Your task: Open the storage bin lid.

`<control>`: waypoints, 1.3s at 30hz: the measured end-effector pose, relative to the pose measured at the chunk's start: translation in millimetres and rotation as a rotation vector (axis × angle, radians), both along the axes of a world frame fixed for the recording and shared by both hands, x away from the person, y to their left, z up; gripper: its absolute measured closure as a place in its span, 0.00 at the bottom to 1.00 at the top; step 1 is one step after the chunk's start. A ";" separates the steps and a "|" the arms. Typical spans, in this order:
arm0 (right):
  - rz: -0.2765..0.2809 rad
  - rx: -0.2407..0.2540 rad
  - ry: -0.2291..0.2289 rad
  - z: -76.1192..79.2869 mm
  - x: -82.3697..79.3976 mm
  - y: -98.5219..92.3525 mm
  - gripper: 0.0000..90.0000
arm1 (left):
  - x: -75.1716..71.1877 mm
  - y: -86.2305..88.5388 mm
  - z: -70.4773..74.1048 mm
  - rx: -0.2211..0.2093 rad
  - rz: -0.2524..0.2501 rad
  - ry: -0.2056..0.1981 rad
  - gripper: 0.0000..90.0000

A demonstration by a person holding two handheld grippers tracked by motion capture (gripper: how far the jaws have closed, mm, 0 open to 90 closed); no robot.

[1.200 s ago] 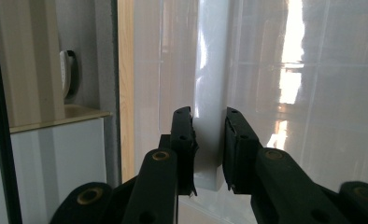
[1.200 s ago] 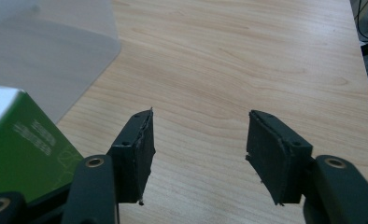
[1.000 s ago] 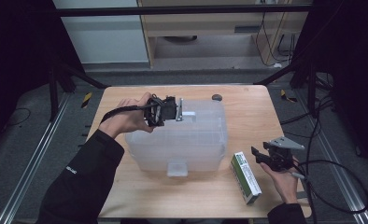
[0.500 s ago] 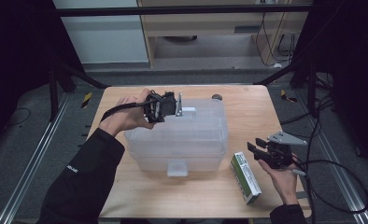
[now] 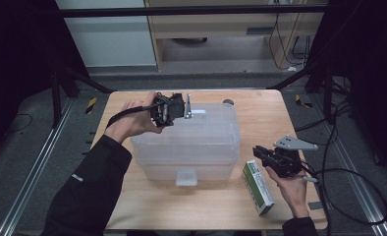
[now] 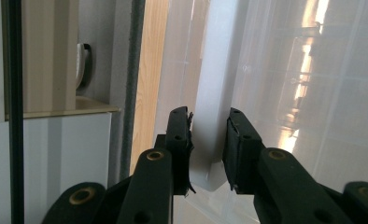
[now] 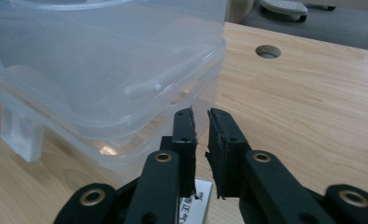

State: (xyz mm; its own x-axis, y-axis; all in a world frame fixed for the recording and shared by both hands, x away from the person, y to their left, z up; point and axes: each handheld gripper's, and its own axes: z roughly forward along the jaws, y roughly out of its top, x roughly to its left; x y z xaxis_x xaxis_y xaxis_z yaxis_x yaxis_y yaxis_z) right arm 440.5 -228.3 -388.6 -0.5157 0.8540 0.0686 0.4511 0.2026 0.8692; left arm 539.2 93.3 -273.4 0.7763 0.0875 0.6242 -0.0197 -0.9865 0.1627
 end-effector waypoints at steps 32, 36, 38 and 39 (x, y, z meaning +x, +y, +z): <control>0.089 -0.004 0.063 -4.8 7.5 29.3 1.00 | 16.6 2.0 8.0 -0.062 0.056 -0.061 0.79; 0.089 0.000 0.066 -5.5 8.6 30.1 1.00 | 19.2 1.9 8.6 -0.071 0.065 -0.070 0.78; 0.094 0.017 0.067 -5.3 9.0 30.7 1.00 | 20.6 1.6 9.1 -0.072 0.068 -0.076 0.78; 0.096 0.016 0.064 -5.3 9.5 30.9 1.00 | 21.5 1.7 9.4 -0.074 0.068 -0.077 0.78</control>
State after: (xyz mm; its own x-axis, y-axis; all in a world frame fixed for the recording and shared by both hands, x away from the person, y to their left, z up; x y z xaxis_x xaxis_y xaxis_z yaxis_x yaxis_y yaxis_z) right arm 450.0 -197.5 -393.9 -0.5893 0.7994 0.1170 0.4846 0.2338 0.8429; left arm 560.6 95.0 -264.1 0.7173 0.1867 0.6713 0.0321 -0.9713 0.2358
